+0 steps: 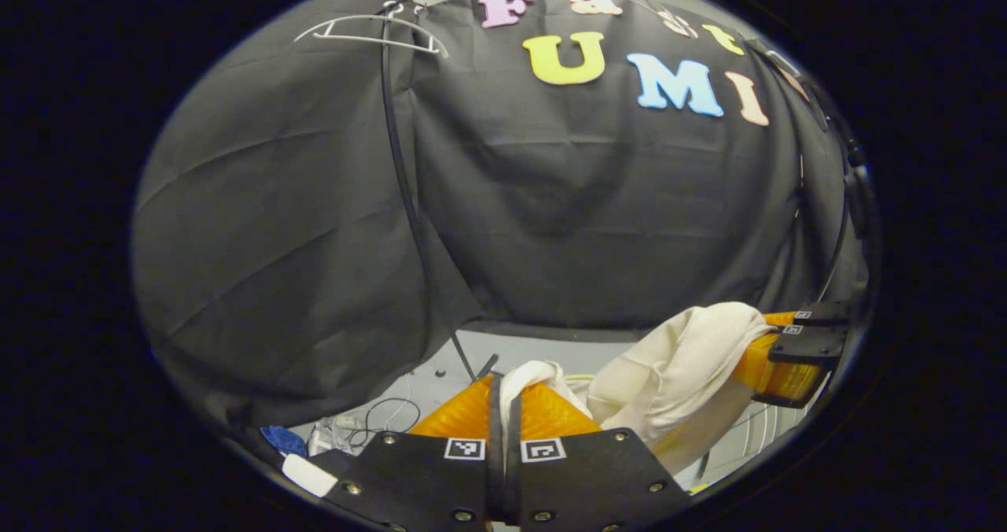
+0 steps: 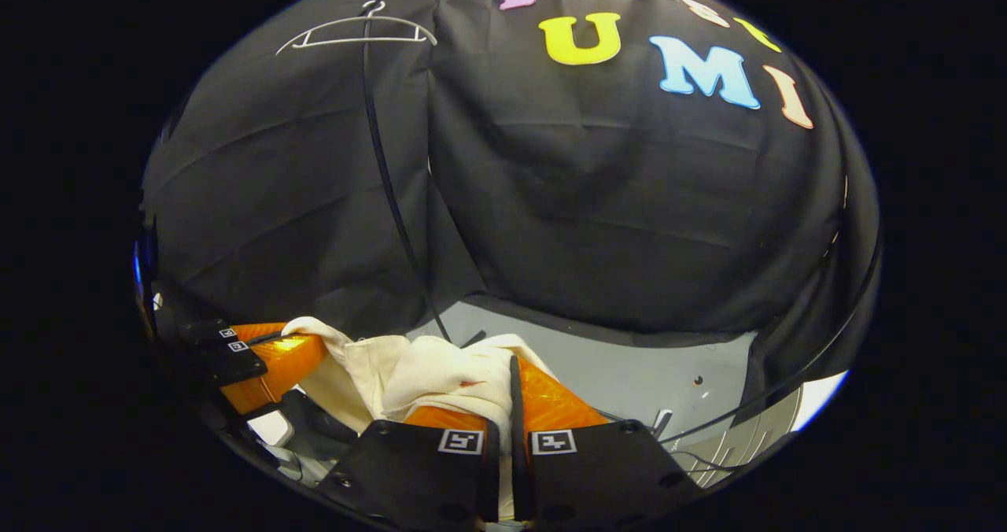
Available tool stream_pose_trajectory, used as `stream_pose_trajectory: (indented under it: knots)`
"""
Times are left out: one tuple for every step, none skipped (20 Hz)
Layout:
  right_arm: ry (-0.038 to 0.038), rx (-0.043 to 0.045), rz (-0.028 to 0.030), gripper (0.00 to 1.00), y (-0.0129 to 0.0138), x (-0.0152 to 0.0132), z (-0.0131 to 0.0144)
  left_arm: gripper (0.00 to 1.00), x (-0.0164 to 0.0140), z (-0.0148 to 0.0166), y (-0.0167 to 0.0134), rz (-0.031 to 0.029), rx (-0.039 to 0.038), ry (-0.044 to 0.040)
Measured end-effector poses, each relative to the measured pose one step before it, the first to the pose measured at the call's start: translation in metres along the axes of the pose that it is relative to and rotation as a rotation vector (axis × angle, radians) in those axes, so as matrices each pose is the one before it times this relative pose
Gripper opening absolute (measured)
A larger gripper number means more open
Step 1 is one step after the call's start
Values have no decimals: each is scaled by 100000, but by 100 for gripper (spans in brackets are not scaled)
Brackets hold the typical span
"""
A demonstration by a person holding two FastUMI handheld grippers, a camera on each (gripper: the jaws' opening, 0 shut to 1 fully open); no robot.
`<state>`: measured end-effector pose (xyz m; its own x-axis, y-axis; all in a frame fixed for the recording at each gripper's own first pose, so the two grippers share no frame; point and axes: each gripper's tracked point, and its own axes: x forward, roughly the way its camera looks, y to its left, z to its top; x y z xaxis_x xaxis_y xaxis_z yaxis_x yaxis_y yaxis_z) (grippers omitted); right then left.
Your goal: Grasp the clothes on the hanger with both hands and then place them into the laundry hamper below.
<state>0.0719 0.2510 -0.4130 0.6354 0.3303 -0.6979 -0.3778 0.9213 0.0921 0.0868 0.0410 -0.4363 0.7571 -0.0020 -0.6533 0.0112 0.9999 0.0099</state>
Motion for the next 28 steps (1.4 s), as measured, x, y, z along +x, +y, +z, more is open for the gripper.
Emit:
stream_pose_trajectory:
  knots:
    - [2649, -700, 271, 8, 34, 465, -869, 1, 406, -674, 168, 17, 480, 2419]
    - [3281, -399, 151, 13, -111, 205, -792, 2, 322, -953, 275, 138, 443, 2005]
    - [2347, -193, -533, 13, -152, 388, -843, 2, 402, -850, 227, 295, 393, 2137]
    - [1879, 60, -520, 13, -195, -41, -425, 2, 155, -952, 89, 498, 327, 2204]
    - [1623, 246, 147, 13, 308, -199, -682, 2, 389, -667, 47, 478, -129, 2032]
    - [904, 74, -178, 10, 47, -213, -353, 2, 60, -594, -5, -84, -552, 1963]
    - [1215, -389, 199, 16, -45, -47, -398, 2, -237, -338, -147, -916, -805, 1417]
    - [940, -511, 48, 16, -124, -387, -193, 2, -19, -174, 47, 45, -594, 756]
    - [424, -291, -162, 24, -209, -171, -575, 3, -282, 84, 57, -138, 87, -73]
    - [1325, -974, 503, 31, -232, -495, -523, 20, -487, 259, -241, -663, 841, -777]
    - [1679, -902, 602, 41, 277, -522, -506, 37, -483, 753, -31, 25, 1752, -1317]
    - [23, -906, 165, 41, -122, -566, -125, 54, -520, 563, 293, 812, 2199, -2027]
    - [-691, -437, 1305, 54, 115, -547, 86, 70, -484, 610, 245, 534, 1538, -1437]
    - [-999, -153, 612, 58, -5, -623, 506, 87, -597, 259, 132, 143, 880, -1059]
    - [-1495, -255, -119, 80, -86, -844, 273, 87, -554, 460, 14, -92, 53, -1037]
    - [-1336, -316, 304, 93, -58, -859, 619, 87, -564, 410, -33, 106, -87, -939]
    - [-2169, -328, 27, 99, 56, -543, 681, 87, -590, 607, 249, 456, 246, -1663]
    - [-2052, -805, -396, 99, -186, -790, 845, 87, -673, 709, 346, 526, 545, -1535]
    - [-1992, -820, -426, 99, -59, -691, 674, 87, -533, 490, 157, 225, 253, -1043]
    - [-2344, -422, -440, 99, -200, -797, 943, 87, -517, 534, 190, -53, 106, -1255]
    - [-2437, -374, -717, 97, -163, -713, 386, 87, -597, 781, 111, -166, 66, -1671]
    - [-2879, 49, -905, 99, -392, -1010, 1041, 88, -481, 830, 126, -230, 112, -1963]
    - [-2928, 367, -1279, 100, -587, -976, 1148, 88, -675, 1137, 62, -464, 266, -2432]
    - [-2858, 531, -1682, 100, -740, -1045, 1209, 88, -733, 1282, 86, -580, 353, -2821]
    - [-3117, 919, -1861, 98, -632, -963, 1071, 88, -592, 1477, 109, -550, 39, -3103]
    - [-3027, 1036, -1952, 100, -696, -1045, 1324, 87, -1002, 1706, 3, -459, -271, -3271]
    - [-2611, 1003, -2256, 99, -548, -1101, 923, 87, -651, 1706, 162, -421, -477, -2906]
    - [-2624, 1069, -2226, 97, -769, -1088, 1348, 88, -844, 1716, 145, -257, -741, -2566]
